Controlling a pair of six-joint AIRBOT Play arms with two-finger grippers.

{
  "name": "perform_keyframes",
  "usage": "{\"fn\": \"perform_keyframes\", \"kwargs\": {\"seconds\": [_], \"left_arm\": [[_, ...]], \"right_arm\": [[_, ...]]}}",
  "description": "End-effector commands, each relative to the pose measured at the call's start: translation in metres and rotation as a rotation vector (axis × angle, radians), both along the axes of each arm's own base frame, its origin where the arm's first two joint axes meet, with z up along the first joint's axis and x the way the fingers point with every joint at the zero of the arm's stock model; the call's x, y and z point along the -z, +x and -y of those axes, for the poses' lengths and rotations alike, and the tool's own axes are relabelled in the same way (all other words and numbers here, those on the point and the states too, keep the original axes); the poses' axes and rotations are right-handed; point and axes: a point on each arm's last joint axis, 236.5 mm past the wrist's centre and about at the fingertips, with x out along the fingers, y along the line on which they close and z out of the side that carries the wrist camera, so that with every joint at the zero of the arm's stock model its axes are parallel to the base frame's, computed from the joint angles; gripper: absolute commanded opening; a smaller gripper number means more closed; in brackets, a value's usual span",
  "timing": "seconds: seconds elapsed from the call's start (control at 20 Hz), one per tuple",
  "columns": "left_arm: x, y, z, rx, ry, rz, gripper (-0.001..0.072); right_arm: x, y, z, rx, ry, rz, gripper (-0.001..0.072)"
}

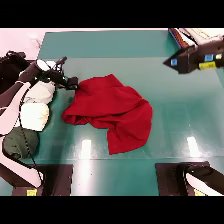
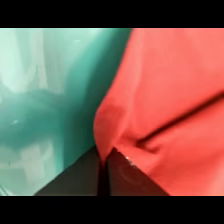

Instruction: Fold the shirts.

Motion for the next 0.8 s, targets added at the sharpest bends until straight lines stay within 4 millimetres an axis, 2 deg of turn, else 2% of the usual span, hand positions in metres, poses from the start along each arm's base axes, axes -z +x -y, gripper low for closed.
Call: {"fn": "perform_keyframes", "kwargs": {"seconds": [0.0, 0.1, 0.15, 0.2, 0.25, 0.35, 0.45, 0.55, 0.7, 0.75], "left_arm": [[-0.054, 0.013, 0.002, 0.029, -0.018, 0.094, 0.0024], [-0.084, 0.022, 0.003, 0.038, -0.021, 0.157, 0.0023], [-0.094, 0.024, 0.005, 0.044, -0.025, 0.175, 0.0024], [-0.101, 0.025, 0.006, 0.048, -0.032, 0.183, 0.0024], [-0.103, 0.025, 0.007, 0.049, -0.036, 0.187, 0.0024], [-0.103, 0.024, 0.008, 0.051, -0.038, 0.18, 0.0024], [-0.102, 0.022, 0.008, 0.051, -0.039, 0.173, 0.0024], [-0.102, 0.022, 0.008, 0.052, -0.039, 0.171, 0.0023], [-0.101, 0.02, 0.009, 0.056, -0.04, 0.164, 0.0023], [-0.101, 0.018, 0.009, 0.061, -0.04, 0.157, 0.0023]], "right_arm": [[0.076, -0.019, 0.045, 0.136, -0.039, -0.246, 0.0015], [0.14, -0.035, 0.081, 0.26, -0.034, -0.405, 0.0017], [0.176, -0.048, 0.093, 0.313, -0.021, -0.499, 0.0082], [0.211, -0.063, 0.102, 0.357, -0.012, -0.587, 0.0332], [0.245, -0.079, 0.102, 0.389, 0.02, -0.678, 0.0445], [0.292, -0.098, 0.078, 0.394, 0.131, -0.795, 0.0444], [0.322, -0.097, 0.049, 0.38, 0.231, -0.821, 0.0435], [0.34, -0.087, 0.024, 0.368, 0.273, -0.818, 0.0427], [0.351, -0.067, -0.004, 0.306, 0.23, -0.784, 0.0425], [0.351, -0.058, -0.013, 0.282, 0.216, -0.768, 0.0364]]}}
